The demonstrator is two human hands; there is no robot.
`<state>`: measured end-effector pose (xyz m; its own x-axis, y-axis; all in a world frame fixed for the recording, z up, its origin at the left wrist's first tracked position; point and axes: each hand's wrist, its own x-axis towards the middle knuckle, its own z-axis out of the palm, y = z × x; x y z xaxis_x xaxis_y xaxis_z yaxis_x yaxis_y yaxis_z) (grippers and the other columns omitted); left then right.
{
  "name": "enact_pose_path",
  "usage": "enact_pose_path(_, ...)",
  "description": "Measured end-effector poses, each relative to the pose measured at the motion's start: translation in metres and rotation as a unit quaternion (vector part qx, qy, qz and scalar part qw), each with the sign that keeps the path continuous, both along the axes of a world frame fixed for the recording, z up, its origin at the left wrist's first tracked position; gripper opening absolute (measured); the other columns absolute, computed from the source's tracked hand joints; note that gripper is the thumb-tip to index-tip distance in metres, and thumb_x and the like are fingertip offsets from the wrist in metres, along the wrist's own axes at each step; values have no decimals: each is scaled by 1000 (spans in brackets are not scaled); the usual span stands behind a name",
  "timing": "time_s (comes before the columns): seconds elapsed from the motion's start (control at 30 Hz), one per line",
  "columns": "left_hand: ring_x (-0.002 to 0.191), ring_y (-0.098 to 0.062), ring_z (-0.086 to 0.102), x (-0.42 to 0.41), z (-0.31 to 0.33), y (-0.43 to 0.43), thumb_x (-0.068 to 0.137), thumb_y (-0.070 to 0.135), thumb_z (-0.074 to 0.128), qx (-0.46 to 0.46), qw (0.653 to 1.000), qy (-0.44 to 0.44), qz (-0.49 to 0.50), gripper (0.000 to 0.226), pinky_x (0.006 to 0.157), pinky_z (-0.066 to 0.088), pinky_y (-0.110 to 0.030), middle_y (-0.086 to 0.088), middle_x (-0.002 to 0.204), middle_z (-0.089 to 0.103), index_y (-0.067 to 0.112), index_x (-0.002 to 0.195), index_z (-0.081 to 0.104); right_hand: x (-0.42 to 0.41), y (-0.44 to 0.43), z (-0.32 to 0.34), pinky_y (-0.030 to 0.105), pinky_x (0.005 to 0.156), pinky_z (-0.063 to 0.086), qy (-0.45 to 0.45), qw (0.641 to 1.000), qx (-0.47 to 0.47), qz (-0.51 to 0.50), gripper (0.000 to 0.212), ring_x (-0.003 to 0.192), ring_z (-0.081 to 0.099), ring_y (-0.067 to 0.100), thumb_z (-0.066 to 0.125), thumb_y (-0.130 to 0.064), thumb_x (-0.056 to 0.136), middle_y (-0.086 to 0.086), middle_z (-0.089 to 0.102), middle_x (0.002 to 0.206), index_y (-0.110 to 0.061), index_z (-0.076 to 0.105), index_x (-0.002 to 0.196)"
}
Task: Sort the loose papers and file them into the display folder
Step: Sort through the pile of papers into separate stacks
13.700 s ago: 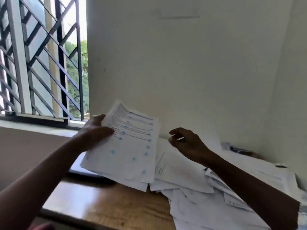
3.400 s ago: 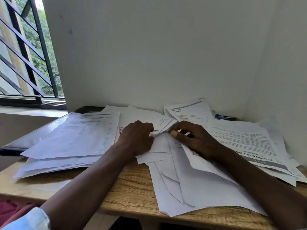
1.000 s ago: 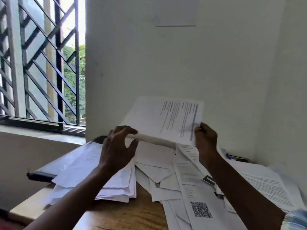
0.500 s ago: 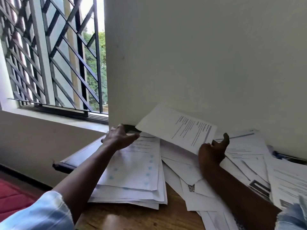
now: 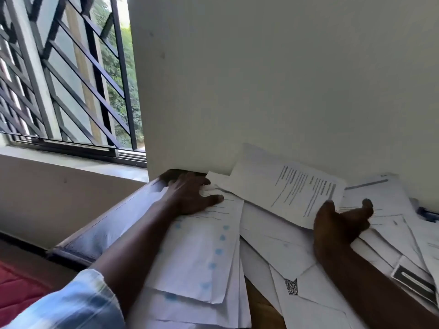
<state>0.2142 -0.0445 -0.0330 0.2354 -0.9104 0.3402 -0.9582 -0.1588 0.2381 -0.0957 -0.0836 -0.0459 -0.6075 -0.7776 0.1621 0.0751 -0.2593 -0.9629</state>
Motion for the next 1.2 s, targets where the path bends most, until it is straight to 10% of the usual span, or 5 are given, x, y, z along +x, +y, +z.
enact_pose_path(0.2, 84, -17, 57, 10, 18, 11, 63, 60, 63, -73, 976, 198, -55, 32, 73, 43, -32, 17, 77, 63, 37, 85, 70, 8, 22, 10, 51, 119, 23, 309, 935, -147, -92, 78, 149, 30, 27, 62, -9, 82, 11, 32, 160, -15, 34, 154)
enact_pose_path(0.33, 70, -17, 51, 20, 25, 23, 62, 36, 64, -225, 854, 456, -110, 30, 64, 37, -31, 2, 72, 59, 12, 79, 69, 25, 34, 24, 44, 101, 47, 346, 890, -291, 66, 51, 116, 59, 15, 60, -3, 87, -1, 58, 131, -18, 57, 136)
enact_pose_path(0.7, 71, -24, 57, 29, 38, 38, 66, 28, 64, -232, 683, 665, -196, 17, 69, 44, -31, -9, 73, 66, 13, 66, 72, 89, 55, 16, 34, 64, 44, 482, 792, 42, 373, 43, 70, 61, 18, 63, -53, 93, -4, 60, 68, -17, 53, 71)
enact_pose_path(0.93, 77, -22, 58, 48, 33, 33, 70, 44, 57, -121, 925, 328, -148, 42, 75, 43, -38, -15, 80, 67, 7, 85, 68, 91, 46, -12, 37, 83, 56, 418, 851, 0, 317, 8, 85, 69, 15, 67, -39, 93, -14, 70, 87, -32, 70, 95)
enact_pose_path(1.2, 91, -28, 63, 25, 37, 42, 57, 47, 54, -52, 968, 211, -122, 52, 80, 53, -48, 0, 92, 69, 27, 104, 66, 91, 43, -16, 34, 84, 54, 344, 884, -11, 318, 11, 86, 67, 9, 68, -40, 93, -17, 70, 84, -31, 74, 95)
